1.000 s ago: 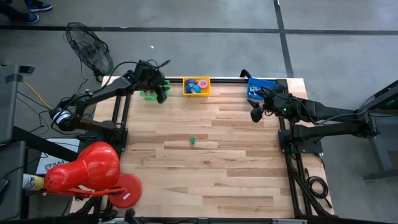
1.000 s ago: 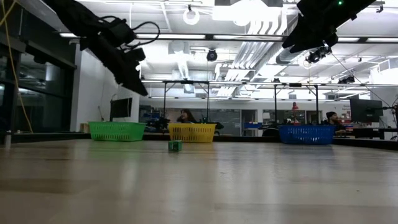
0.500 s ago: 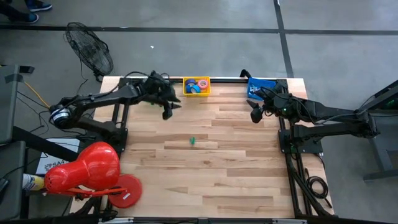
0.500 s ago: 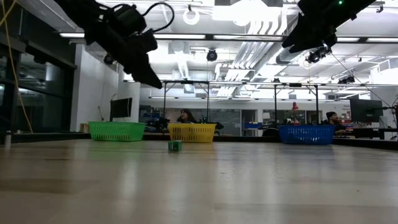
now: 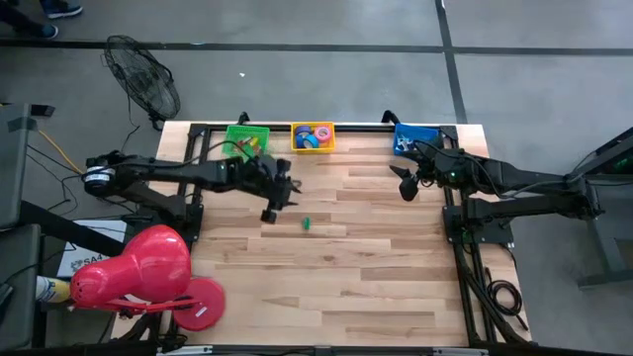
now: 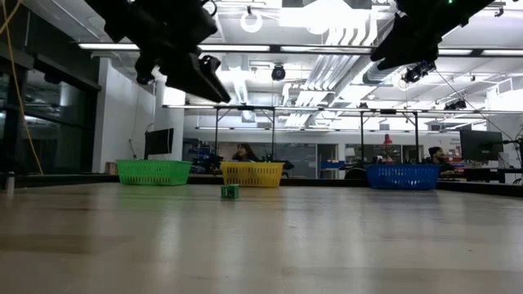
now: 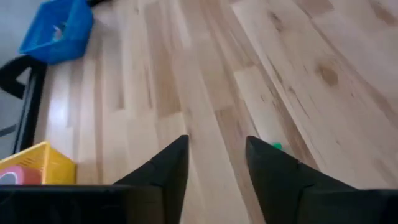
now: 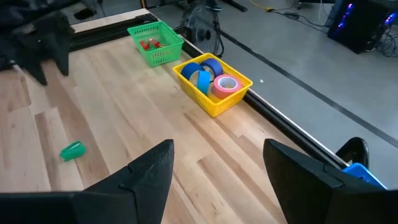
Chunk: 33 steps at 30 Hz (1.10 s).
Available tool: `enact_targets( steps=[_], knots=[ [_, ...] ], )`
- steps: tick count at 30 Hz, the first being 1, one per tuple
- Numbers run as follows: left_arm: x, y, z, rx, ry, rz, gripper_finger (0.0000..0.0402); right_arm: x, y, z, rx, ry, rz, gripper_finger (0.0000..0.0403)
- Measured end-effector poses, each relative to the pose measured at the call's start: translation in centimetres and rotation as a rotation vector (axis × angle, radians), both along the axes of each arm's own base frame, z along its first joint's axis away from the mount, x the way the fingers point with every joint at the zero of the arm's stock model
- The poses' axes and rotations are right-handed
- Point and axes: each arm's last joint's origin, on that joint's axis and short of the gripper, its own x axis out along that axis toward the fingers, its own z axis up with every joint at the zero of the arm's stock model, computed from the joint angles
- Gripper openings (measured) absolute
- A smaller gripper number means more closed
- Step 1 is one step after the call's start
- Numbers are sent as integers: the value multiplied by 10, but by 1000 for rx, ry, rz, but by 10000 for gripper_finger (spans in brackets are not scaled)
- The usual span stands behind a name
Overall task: Pick and place Stapler, Stapler remover, tape
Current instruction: Put the green stapler into the green bin
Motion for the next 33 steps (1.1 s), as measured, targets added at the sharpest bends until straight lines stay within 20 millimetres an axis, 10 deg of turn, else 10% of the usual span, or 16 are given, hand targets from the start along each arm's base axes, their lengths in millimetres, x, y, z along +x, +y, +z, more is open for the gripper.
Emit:
enact_targets(
  steps=[9, 33],
  knots=[
    [16, -30, -25, 124, 94, -163, 230, 0, 2, -2, 31, 21, 49, 240],
    [94, -33, -64, 511, 477, -718, 234, -3, 3, -8, 58, 77, 76, 240]
  ],
)
